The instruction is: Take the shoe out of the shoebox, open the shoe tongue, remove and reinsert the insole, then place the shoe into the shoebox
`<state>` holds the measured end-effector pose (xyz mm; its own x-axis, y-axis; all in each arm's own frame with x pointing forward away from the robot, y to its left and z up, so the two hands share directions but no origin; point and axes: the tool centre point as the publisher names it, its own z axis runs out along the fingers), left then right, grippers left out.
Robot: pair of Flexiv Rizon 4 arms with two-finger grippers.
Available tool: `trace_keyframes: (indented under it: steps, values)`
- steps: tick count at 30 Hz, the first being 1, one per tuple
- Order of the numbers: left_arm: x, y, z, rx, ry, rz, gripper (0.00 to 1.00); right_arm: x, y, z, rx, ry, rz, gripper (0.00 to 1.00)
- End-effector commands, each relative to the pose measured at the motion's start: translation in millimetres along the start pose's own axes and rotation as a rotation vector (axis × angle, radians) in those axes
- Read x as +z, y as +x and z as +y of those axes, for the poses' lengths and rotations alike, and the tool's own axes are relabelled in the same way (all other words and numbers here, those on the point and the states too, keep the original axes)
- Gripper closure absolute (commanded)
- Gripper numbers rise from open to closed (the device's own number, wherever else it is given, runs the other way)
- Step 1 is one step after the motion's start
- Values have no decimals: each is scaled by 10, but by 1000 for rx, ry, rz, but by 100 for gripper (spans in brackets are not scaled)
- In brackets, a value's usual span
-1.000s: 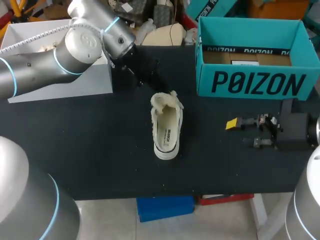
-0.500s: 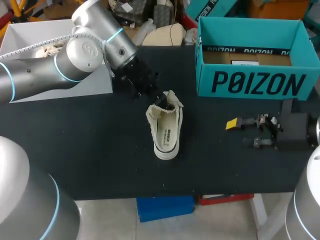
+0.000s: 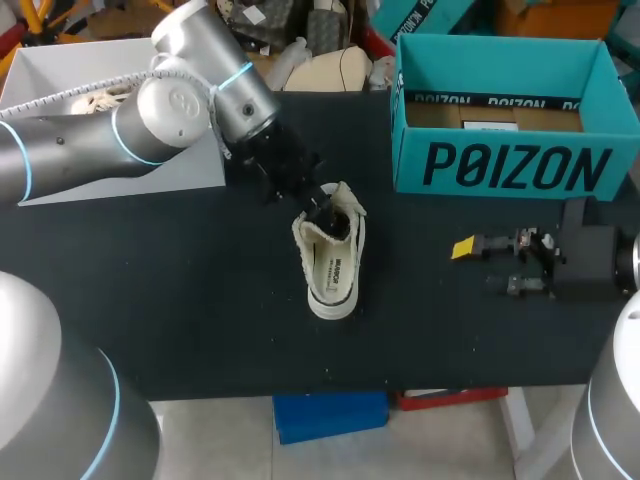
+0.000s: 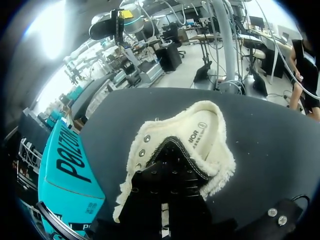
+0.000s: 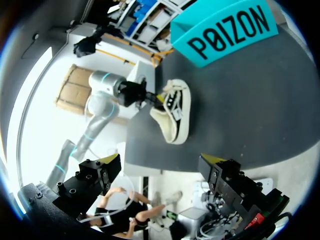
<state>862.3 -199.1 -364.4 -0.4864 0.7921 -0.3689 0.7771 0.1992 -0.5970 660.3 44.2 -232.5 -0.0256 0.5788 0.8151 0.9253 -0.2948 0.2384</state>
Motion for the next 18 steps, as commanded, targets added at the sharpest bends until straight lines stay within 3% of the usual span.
trace_keyframes:
  steps: [1, 6, 12, 18]
  values:
    - [32, -9, 11, 6, -4, 11, 100, -1, 5, 5, 1, 1, -1, 0]
    - [86, -57, 14, 23, -8, 6, 100, -1, 5, 5, 1, 1, -1, 0]
    - [137, -181, 64, 80, -84, -46, 100, -1, 5, 5, 1, 1, -1, 0]
    - [176, -194, 49, 105, -102, -62, 100, -1, 5, 5, 1, 1, -1, 0]
